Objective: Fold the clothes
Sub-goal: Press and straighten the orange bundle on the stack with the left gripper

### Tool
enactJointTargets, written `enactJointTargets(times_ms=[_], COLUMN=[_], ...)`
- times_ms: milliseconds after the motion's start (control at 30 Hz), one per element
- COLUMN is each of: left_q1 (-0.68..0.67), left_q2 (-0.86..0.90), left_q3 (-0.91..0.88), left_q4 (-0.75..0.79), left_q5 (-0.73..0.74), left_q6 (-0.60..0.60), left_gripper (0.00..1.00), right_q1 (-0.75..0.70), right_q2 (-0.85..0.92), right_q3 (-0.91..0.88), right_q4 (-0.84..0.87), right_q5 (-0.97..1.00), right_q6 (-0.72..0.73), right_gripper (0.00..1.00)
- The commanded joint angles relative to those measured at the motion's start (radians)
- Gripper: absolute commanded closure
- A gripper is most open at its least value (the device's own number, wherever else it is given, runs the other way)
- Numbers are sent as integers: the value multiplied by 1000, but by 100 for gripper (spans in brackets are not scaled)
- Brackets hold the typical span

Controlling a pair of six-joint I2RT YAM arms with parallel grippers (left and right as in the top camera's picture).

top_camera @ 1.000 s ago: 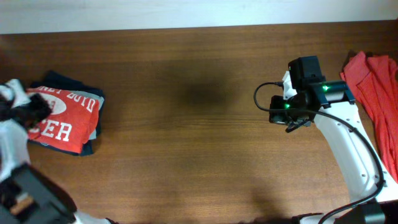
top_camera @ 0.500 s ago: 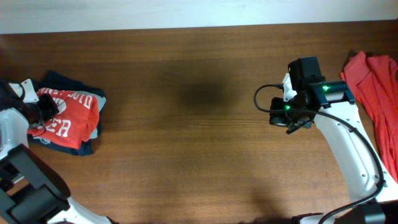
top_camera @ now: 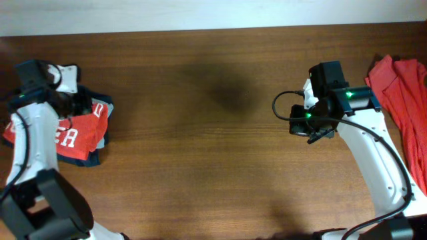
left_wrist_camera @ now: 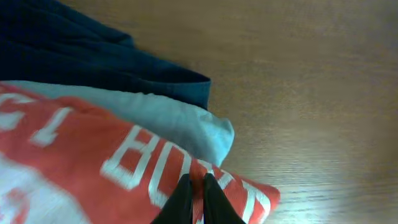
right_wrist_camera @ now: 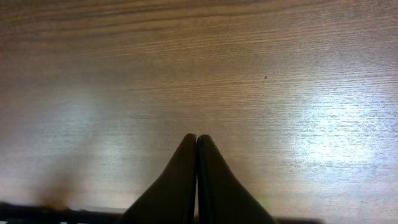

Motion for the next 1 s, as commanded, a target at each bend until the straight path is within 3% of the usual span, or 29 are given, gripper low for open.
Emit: enactJointTargets(times_ms=[0, 200, 400, 600, 767, 967], left_q1=[-16, -3, 13, 48, 165, 304], left_q2=[113, 98, -12, -53, -53, -39], left_q3=[-36, 17, 167, 170, 142, 69], left_q4=[16, 19, -162, -191, -225, -151], left_q5=[-58, -87, -140, -262, -311, -300], left_q6=[10, -71, -80, -228, -440, -512], left_gripper=[95, 98, 87, 86, 86, 81], right_q1=[-3, -3, -3, -3, -3, -3], right_q2=[-15, -14, -14, -15, -15, -15], right_q3=[14, 14, 14, 14, 14, 14], right_q4=[0, 0, 0, 0, 0, 0], right_q5=[12, 12, 12, 12, 12, 12], right_q6=[-6, -6, -6, -6, -6, -6], right_gripper=[95, 95, 95, 95, 94, 94])
